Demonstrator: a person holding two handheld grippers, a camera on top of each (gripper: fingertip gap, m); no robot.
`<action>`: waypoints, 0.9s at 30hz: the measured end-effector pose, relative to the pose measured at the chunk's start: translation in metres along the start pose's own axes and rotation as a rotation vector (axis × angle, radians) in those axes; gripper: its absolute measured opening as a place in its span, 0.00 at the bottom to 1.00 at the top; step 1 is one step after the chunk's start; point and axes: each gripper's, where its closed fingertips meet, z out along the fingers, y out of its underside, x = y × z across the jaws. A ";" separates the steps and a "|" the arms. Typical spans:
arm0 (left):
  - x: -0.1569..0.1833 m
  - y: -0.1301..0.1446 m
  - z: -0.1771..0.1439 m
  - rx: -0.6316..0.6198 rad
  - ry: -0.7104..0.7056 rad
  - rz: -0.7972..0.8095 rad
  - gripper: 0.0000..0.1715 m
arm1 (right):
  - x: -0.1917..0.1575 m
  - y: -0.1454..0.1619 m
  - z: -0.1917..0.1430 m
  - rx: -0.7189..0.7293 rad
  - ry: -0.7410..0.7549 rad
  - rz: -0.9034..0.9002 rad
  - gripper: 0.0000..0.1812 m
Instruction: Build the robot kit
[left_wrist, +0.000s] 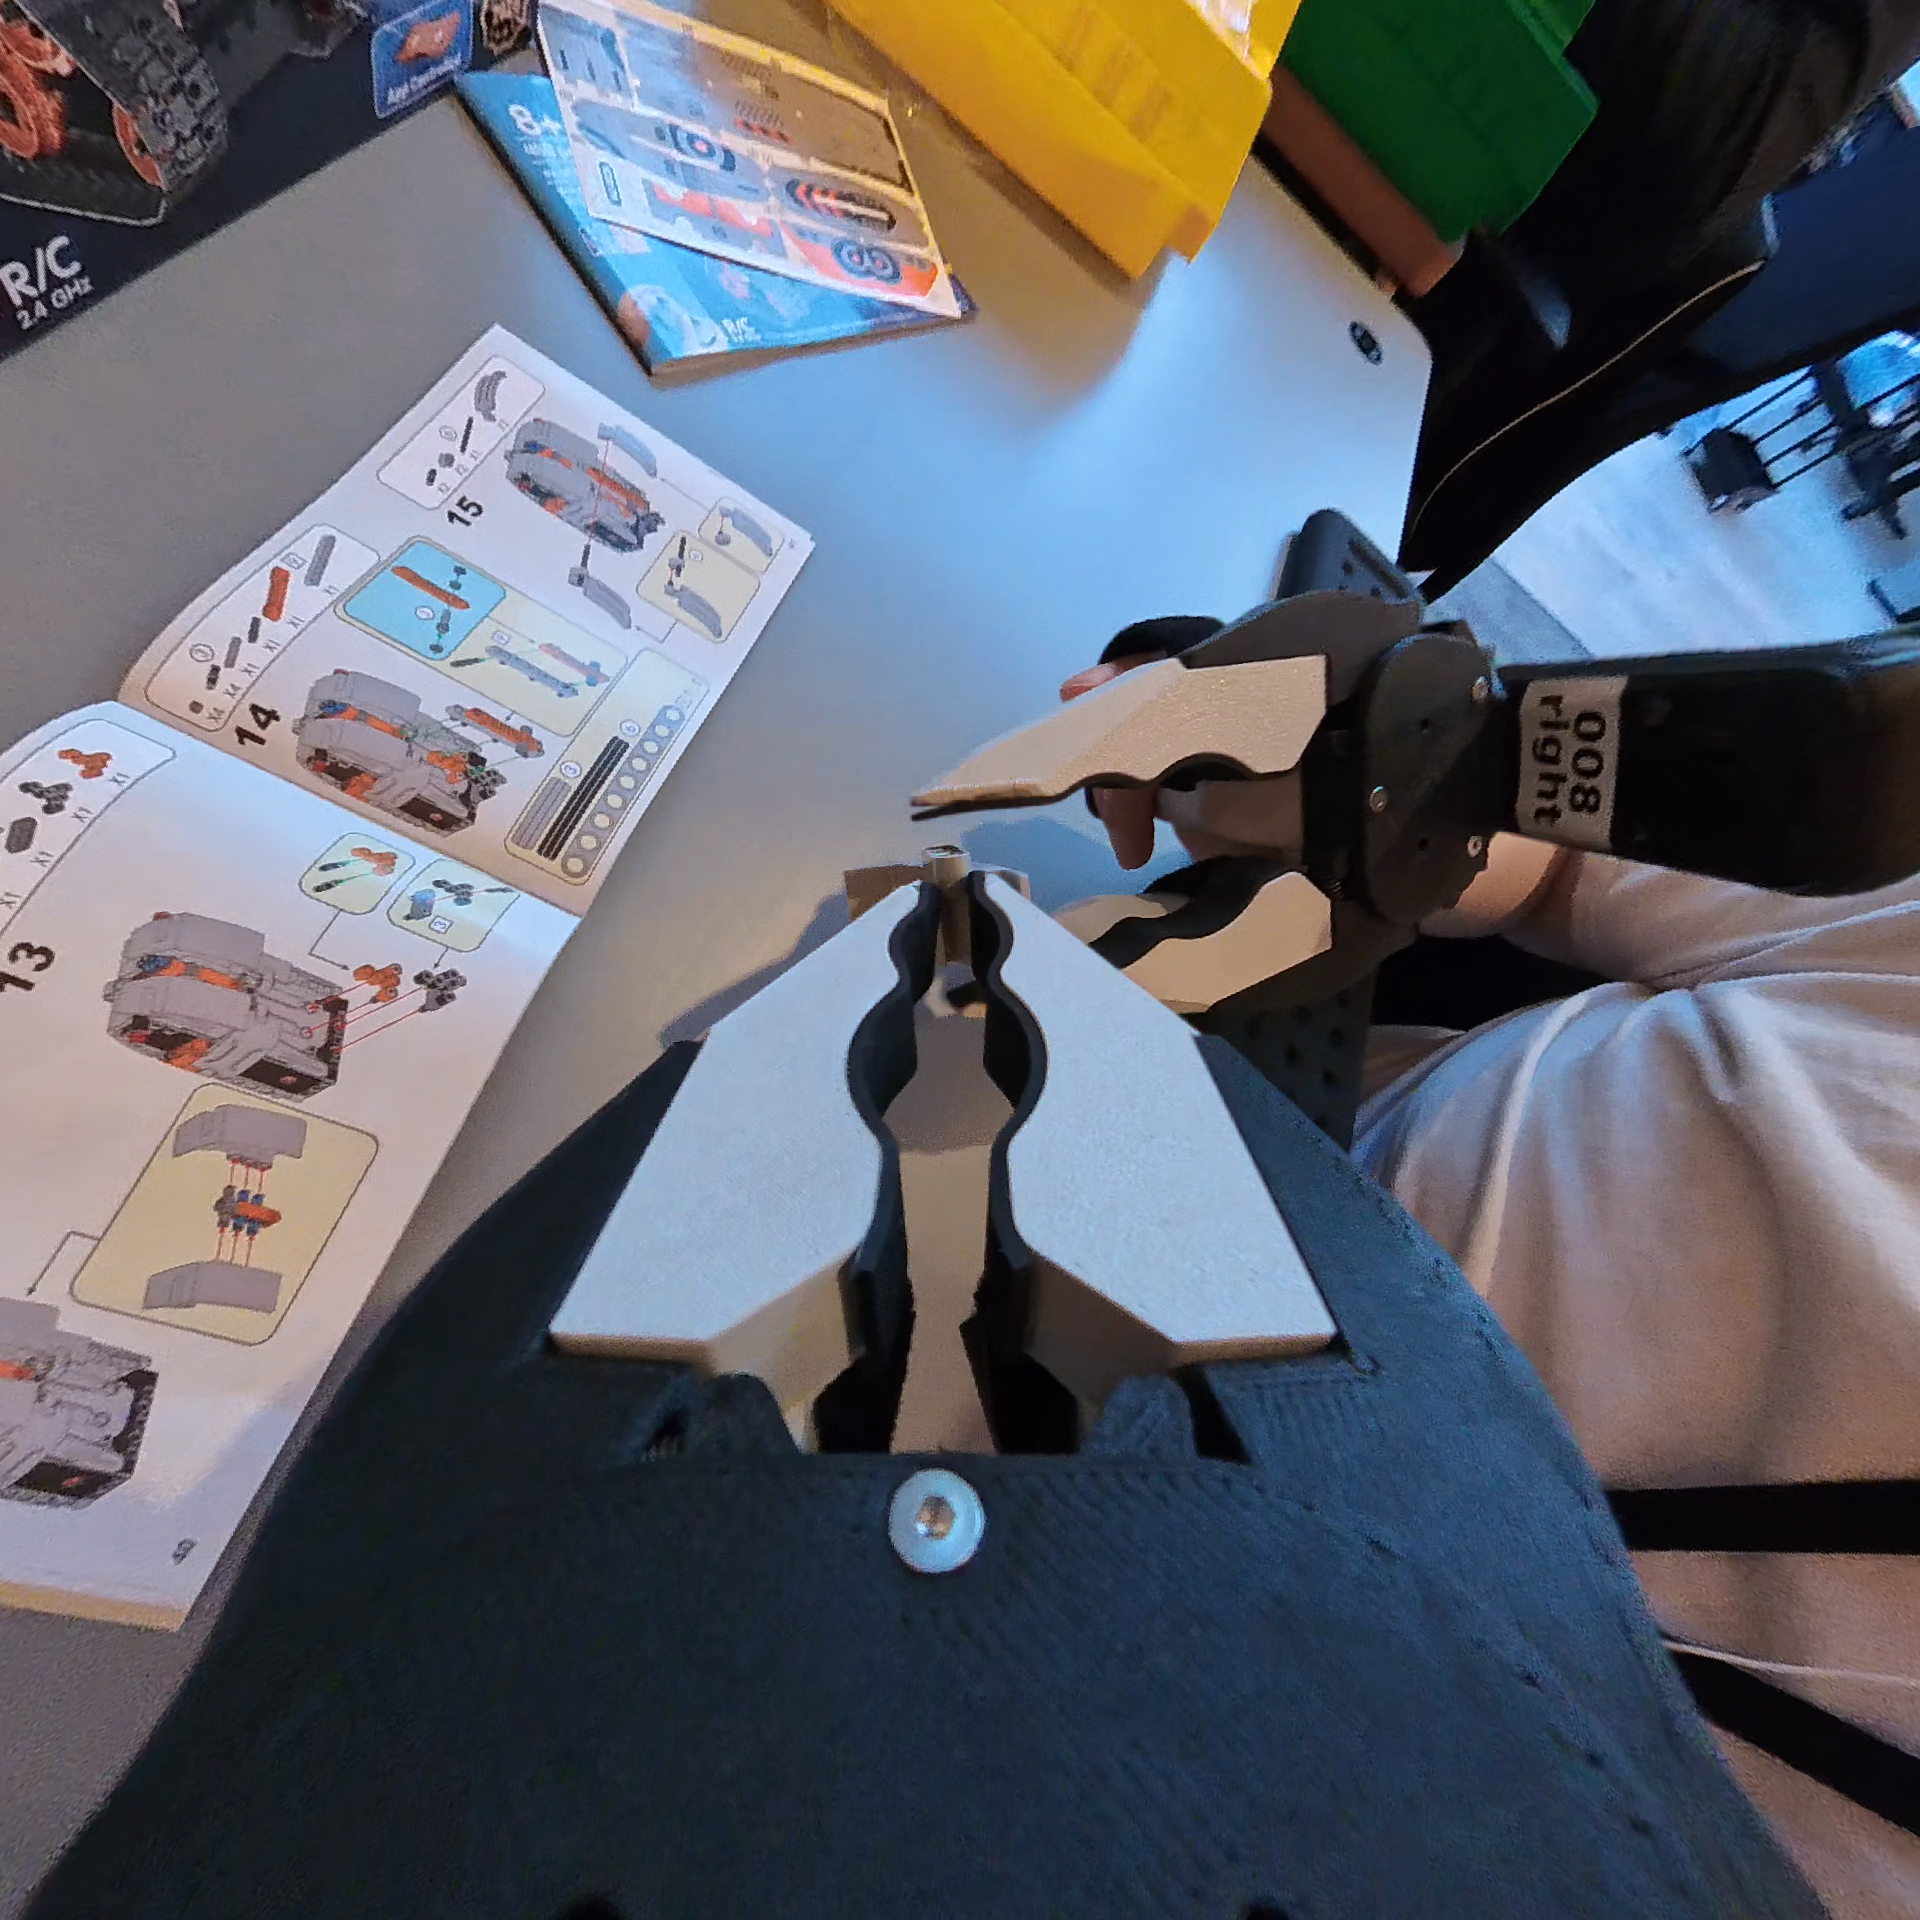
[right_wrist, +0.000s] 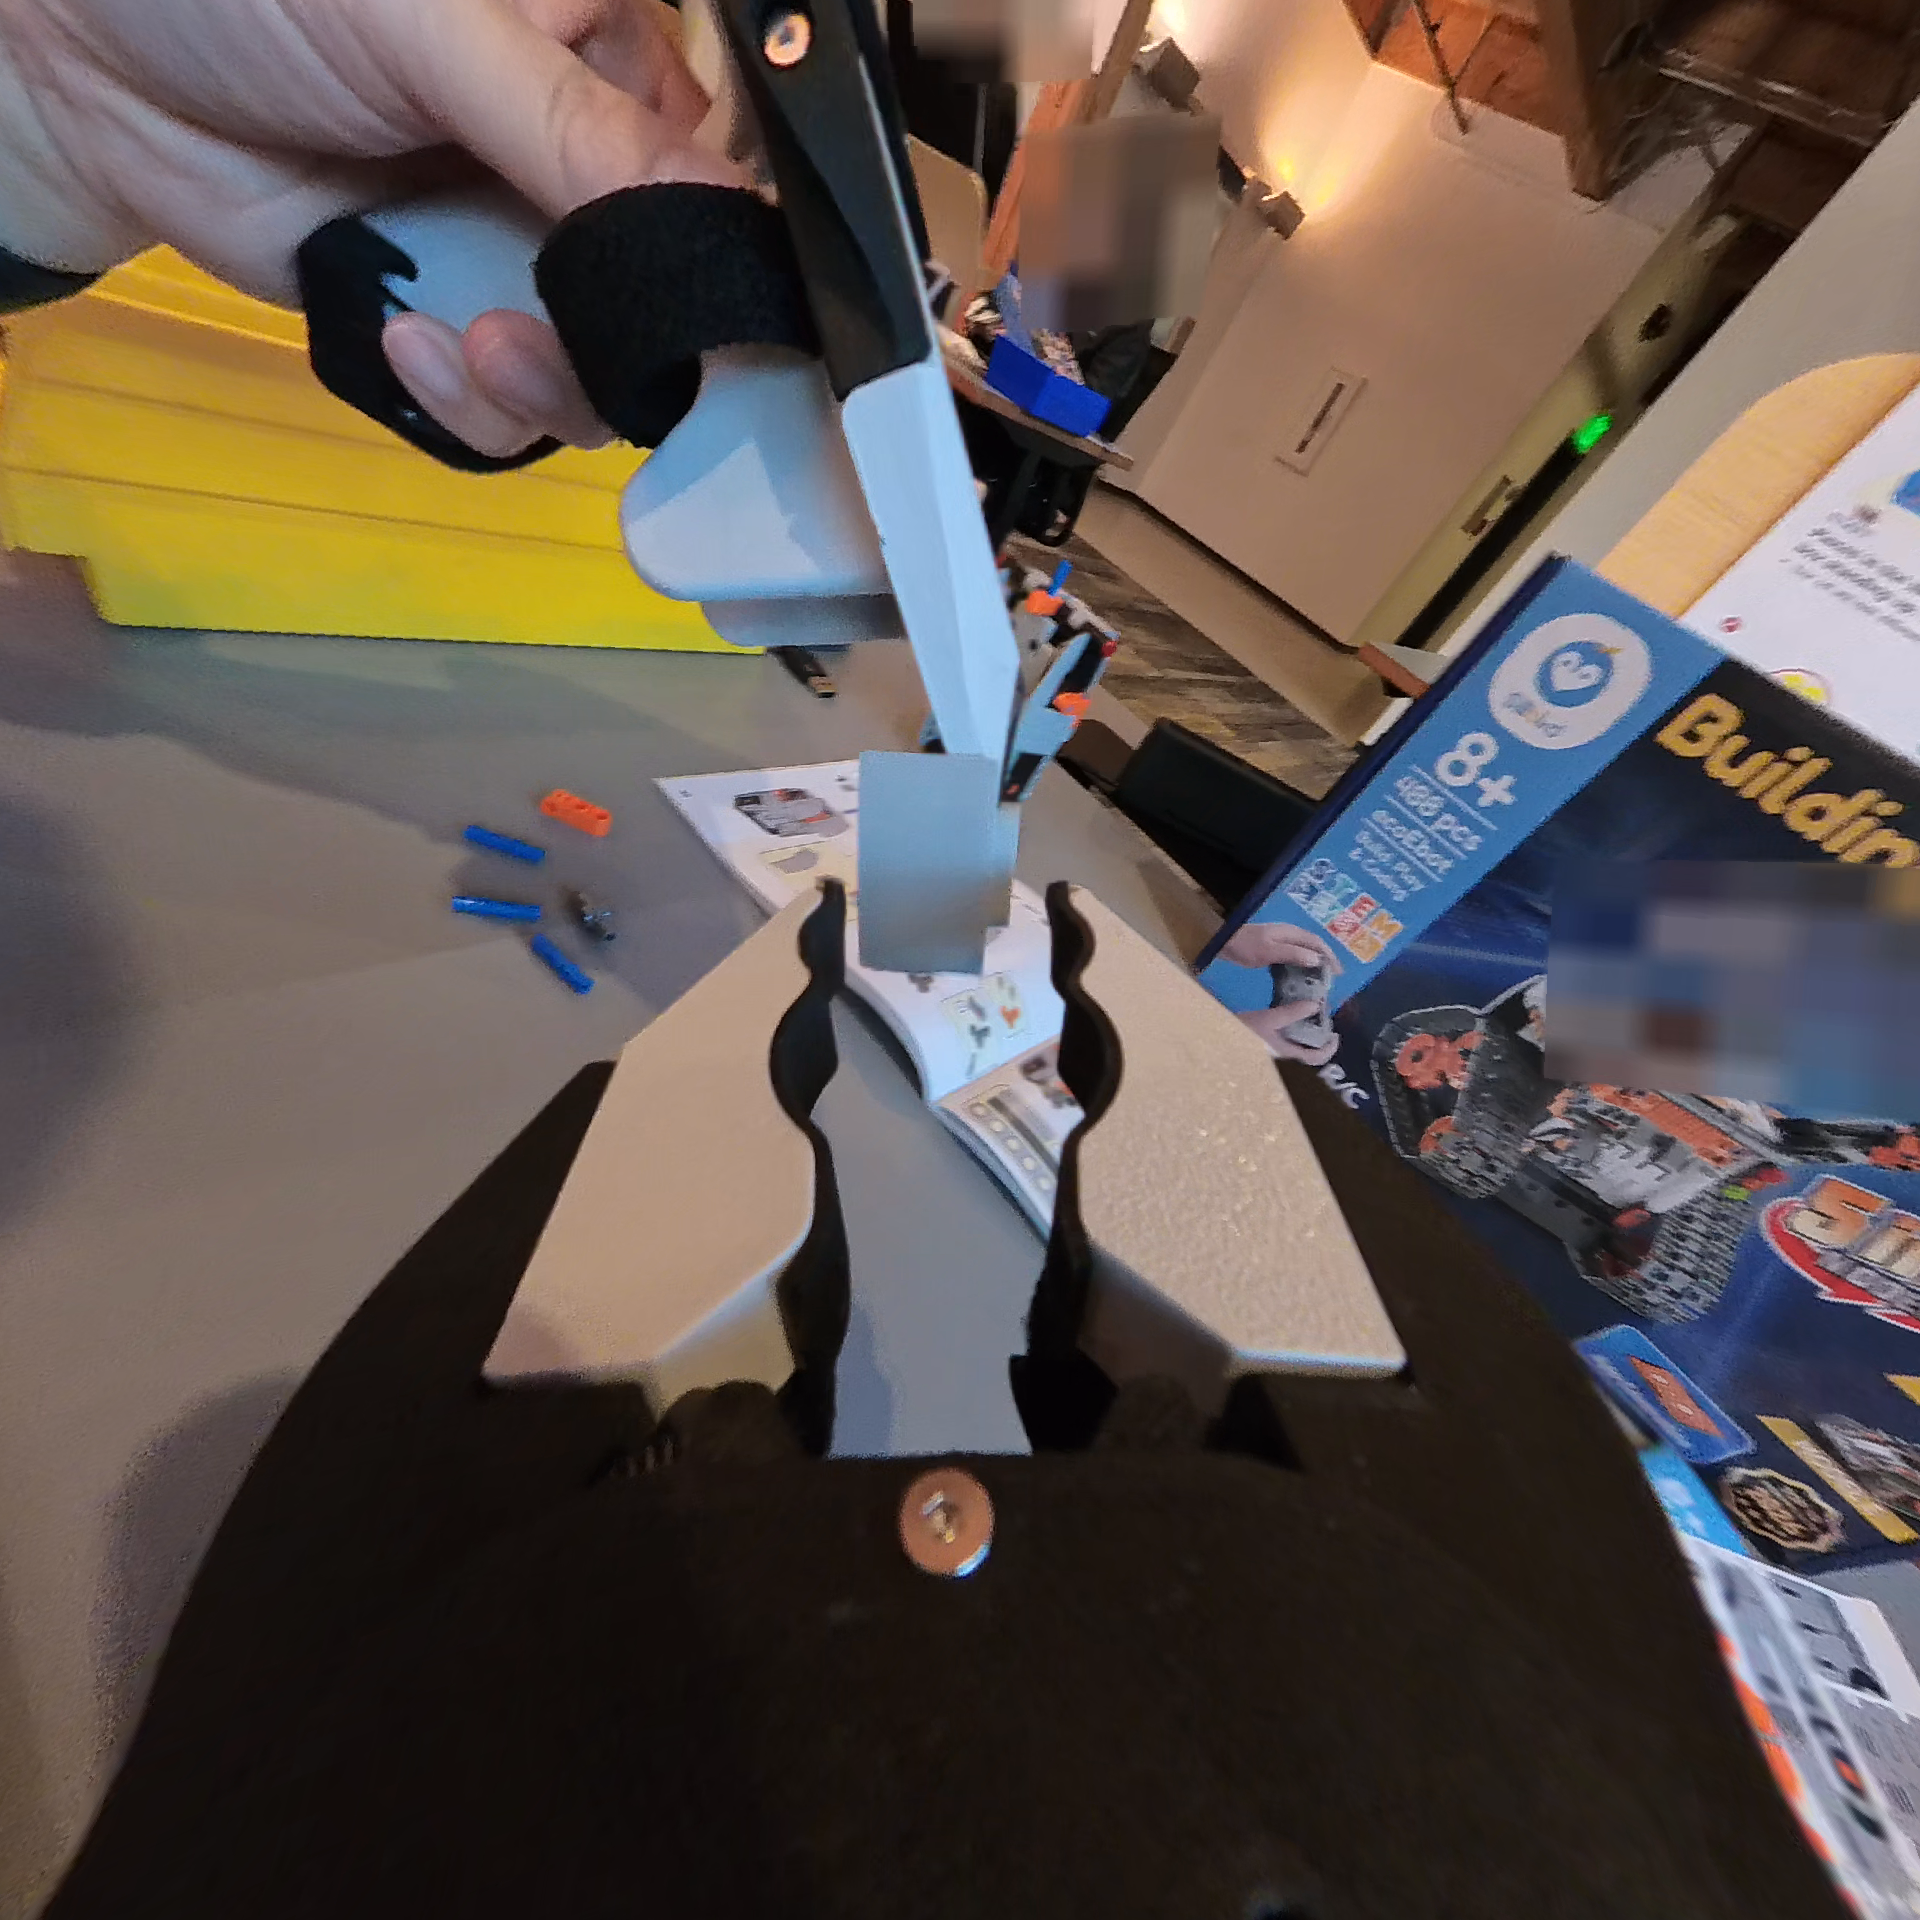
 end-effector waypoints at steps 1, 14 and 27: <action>0.000 -0.001 -0.001 0.009 0.003 -0.004 0.02 | 0.004 -0.002 -0.001 0.004 0.032 -0.016 0.21; -0.002 -0.009 -0.006 0.066 0.098 -0.106 0.00 | 0.017 -0.007 -0.015 0.032 0.089 -0.089 0.00; -0.039 -0.038 -0.136 0.281 -0.243 -0.003 0.05 | 0.022 0.027 -0.004 0.017 -0.233 0.492 0.00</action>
